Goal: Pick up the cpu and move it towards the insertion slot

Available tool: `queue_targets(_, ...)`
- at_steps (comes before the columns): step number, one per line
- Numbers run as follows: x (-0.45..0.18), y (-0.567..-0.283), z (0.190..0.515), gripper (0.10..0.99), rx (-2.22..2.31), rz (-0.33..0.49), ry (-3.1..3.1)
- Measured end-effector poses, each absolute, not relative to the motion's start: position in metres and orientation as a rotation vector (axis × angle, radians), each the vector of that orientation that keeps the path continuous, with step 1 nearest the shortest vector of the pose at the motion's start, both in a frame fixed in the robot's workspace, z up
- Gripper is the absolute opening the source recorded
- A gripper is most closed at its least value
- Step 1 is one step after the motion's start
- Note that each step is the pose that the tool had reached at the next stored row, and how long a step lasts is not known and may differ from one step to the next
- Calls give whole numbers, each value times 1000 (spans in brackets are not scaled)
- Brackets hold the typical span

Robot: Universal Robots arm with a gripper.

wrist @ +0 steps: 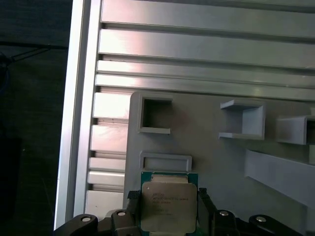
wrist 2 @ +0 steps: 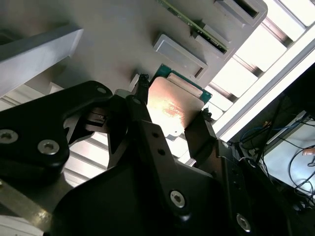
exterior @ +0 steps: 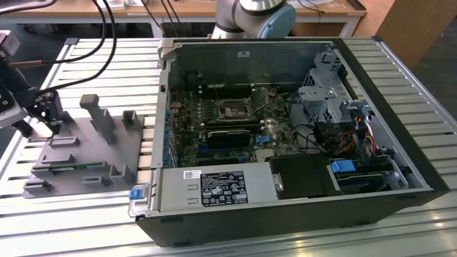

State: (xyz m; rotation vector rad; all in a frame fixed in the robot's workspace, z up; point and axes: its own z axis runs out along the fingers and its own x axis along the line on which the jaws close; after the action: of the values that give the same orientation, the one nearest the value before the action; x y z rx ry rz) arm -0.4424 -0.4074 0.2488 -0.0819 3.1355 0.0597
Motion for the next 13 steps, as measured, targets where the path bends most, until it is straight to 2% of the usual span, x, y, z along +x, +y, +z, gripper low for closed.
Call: queue_targets(13,-442,-406,261,545,-82,60,3136)
